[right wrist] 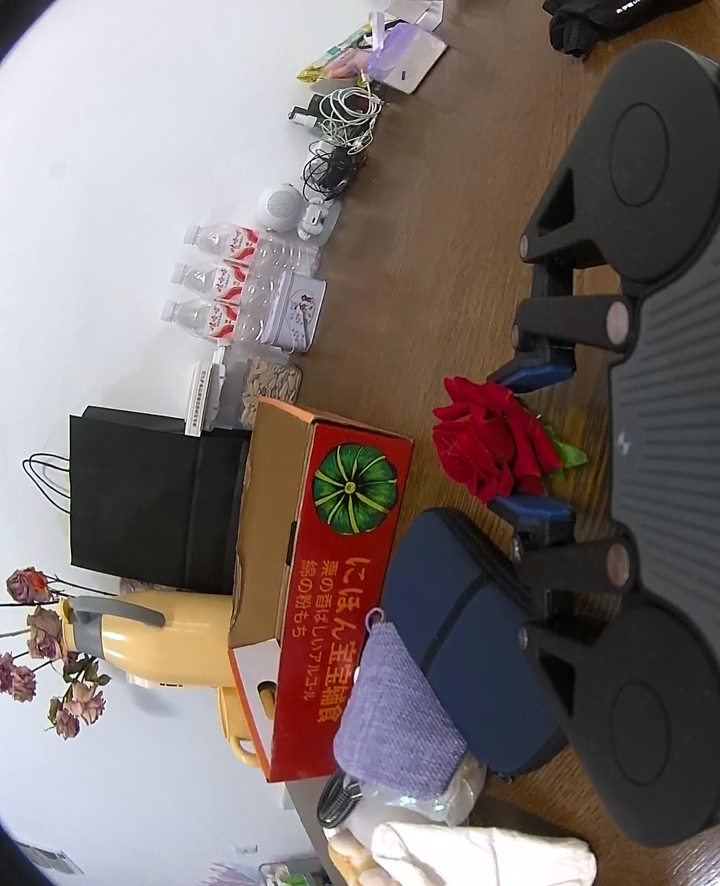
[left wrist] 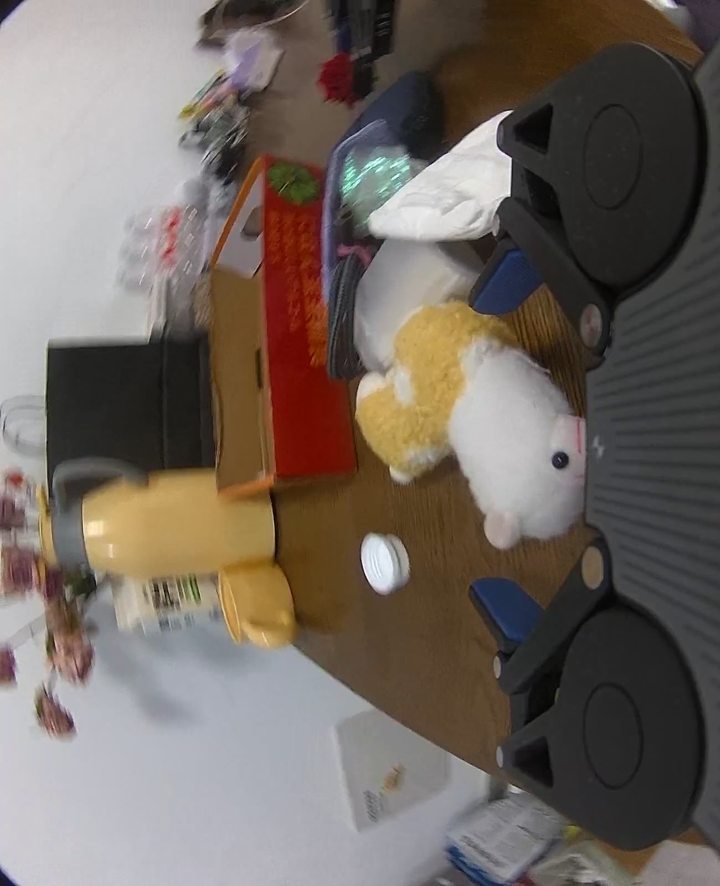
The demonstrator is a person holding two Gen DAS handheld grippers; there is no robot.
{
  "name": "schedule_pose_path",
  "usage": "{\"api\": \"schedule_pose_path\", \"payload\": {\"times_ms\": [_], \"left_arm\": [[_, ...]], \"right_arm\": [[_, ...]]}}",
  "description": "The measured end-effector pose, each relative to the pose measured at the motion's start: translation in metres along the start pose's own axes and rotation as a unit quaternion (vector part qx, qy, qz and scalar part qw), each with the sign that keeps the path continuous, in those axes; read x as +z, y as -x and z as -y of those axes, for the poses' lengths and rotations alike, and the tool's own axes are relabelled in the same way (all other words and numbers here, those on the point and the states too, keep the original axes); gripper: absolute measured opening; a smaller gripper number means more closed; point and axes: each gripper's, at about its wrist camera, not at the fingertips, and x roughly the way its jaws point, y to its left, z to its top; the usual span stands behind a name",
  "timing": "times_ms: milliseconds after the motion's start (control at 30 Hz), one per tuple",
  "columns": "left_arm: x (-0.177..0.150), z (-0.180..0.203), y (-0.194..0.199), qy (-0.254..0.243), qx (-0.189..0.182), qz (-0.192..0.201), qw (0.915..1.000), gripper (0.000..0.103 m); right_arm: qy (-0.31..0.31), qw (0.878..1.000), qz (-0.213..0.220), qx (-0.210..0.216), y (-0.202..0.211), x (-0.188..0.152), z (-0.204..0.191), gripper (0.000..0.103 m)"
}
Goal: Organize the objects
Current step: 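Grasp the white plush alpaca with the left gripper while the right gripper holds the rose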
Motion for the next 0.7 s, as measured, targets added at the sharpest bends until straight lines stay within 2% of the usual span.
{"api": "schedule_pose_path", "payload": {"times_ms": [133,267,400,467,533,567,633,700], "left_arm": [[-0.001,0.0,-0.013,-0.035,-0.012,0.002,0.9993,0.103],[-0.003,-0.009,-0.028,-0.026,-0.05,-0.008,0.9984,0.103],[-0.006,-0.016,-0.037,-0.016,-0.069,-0.013,0.9974,0.103],[-0.01,-0.02,-0.04,0.0,-0.087,-0.016,0.9961,0.097],[-0.013,-0.021,-0.042,0.008,-0.099,-0.02,0.9948,0.081],[-0.014,-0.021,-0.041,0.008,-0.099,-0.019,0.9949,0.077],[-0.017,-0.02,-0.036,0.008,-0.098,-0.016,0.995,0.058],[-0.019,-0.019,-0.033,0.012,-0.092,-0.011,0.9956,0.056]], "right_arm": [[-0.003,1.0,-0.003,0.0,-0.001,0.0,0.0,0.038],[-0.003,1.0,-0.006,0.0,-0.002,0.0,0.0,0.038],[-0.005,1.0,-0.01,-0.001,-0.003,0.0,0.0,0.038],[-0.006,1.0,-0.011,-0.002,-0.004,0.0,0.001,0.038],[-0.007,1.0,-0.012,-0.002,-0.004,0.0,0.0,0.038],[-0.008,1.0,-0.012,-0.002,-0.004,0.0,0.0,0.038],[-0.008,1.0,-0.013,-0.002,-0.004,0.0,0.0,0.038],[-0.008,1.0,-0.014,-0.002,-0.004,0.0,0.0,0.038]]}}
